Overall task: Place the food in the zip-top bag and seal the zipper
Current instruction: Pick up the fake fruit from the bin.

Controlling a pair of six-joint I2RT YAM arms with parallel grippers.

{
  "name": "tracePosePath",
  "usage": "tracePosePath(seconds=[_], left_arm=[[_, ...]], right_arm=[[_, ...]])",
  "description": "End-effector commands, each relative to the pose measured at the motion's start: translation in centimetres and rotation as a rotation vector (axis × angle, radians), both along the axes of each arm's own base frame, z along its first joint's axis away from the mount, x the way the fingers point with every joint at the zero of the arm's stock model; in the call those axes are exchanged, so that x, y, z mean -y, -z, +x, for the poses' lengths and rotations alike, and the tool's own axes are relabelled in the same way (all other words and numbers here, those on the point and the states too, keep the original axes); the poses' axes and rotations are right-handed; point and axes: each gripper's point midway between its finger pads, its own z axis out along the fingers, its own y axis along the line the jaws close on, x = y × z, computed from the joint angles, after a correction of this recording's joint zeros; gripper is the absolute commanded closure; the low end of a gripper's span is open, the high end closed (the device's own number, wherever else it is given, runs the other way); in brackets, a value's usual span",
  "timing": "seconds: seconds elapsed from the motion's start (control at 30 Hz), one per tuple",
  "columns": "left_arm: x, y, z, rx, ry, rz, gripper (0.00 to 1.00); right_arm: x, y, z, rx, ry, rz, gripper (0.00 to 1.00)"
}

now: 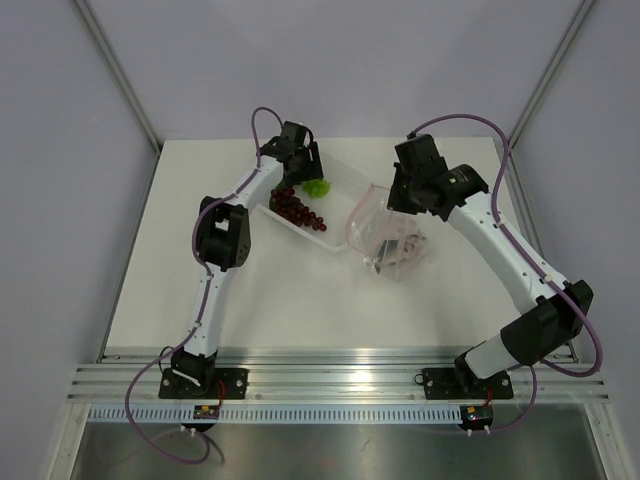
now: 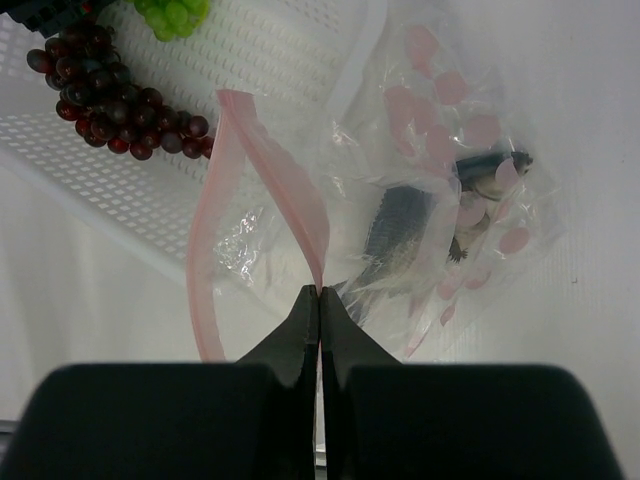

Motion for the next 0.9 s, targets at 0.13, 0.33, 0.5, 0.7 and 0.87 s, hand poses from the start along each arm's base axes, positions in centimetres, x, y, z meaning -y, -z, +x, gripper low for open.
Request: tracePosePath(seconds=[0.13,0.33,0.5,0.7,0.87], left_arm=[[0.8,-2.2,3.0,0.124,-0.042,-0.049,0.31],[1.1,-0.1,3.1,0.093,-0.042,-0.052,0.30],[1.0,1.9,2.8,0.053,-0.046,-0.038,0.30],[1.6,2.4,2.1,0.022,-0.013,-0.063,0.44],[1.9,-4.5,2.1,0.140,0.000,-0.122,0.77]], right_arm=[[-0.4,-1.6,0.0,0.038,-0.008,0.051,1.00],[-0.4,-1.7,-0.1,0.038,-0.007,0.062,1.00],[-0.5,-1.8,-0.3,0.037,-0.010,0.070,1.00],[-0.5,-1.6,-0.4,0.032,-0.005,0.072,1.00],[-0.4,-1.7,-0.5,0.035,-0.001,0.074,1.00]])
